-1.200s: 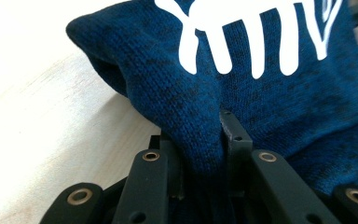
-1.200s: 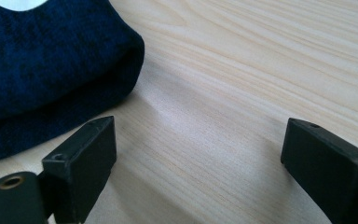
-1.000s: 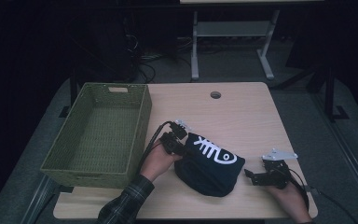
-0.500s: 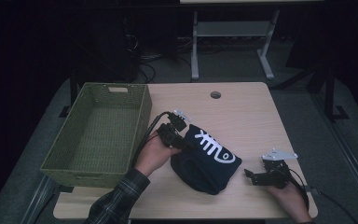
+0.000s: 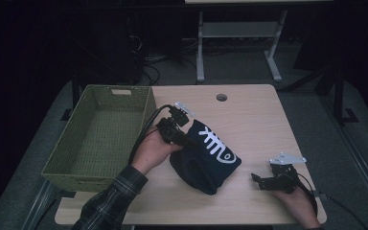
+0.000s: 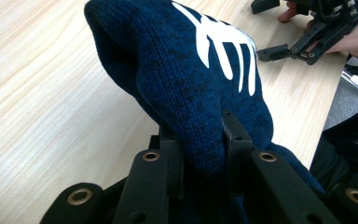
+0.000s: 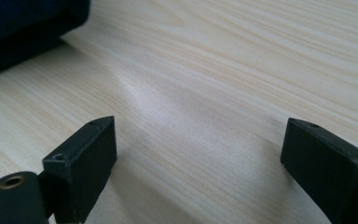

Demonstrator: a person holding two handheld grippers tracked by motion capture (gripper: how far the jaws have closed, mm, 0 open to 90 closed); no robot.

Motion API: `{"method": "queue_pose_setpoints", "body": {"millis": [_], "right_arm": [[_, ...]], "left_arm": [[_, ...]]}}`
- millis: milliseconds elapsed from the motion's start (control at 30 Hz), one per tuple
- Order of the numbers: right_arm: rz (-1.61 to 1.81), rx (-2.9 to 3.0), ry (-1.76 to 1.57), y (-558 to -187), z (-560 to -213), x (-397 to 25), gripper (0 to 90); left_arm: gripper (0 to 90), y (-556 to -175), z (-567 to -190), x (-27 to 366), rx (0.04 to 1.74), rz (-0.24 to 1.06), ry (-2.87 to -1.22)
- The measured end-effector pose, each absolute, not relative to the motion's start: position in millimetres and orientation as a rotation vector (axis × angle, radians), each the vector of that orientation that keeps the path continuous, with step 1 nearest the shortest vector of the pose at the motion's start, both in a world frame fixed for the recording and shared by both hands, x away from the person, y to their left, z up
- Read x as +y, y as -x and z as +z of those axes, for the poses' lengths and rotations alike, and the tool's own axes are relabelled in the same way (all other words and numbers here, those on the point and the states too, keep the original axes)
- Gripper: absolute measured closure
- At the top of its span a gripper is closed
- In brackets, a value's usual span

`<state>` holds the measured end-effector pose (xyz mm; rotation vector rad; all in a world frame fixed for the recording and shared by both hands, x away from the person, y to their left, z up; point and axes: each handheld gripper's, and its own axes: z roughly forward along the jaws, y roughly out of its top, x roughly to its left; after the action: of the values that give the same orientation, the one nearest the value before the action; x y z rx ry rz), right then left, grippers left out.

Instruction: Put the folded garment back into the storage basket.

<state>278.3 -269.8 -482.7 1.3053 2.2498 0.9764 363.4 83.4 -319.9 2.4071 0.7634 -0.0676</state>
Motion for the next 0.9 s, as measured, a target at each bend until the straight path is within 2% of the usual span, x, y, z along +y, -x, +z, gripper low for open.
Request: {"method": "queue_pose_setpoints", "body": {"millis": [400,900], "right_arm": [[0.975,2.246,-1.309,-278,-483,-270,10.2],[0.974,2.242,-1.314,-278,-483,-270,10.3]], "left_arm": [[75.1,-364,-289,95,0.743,-0.043,-2.414],[75.1,-363,-241,129,0.773,0.017,-2.377]]}}
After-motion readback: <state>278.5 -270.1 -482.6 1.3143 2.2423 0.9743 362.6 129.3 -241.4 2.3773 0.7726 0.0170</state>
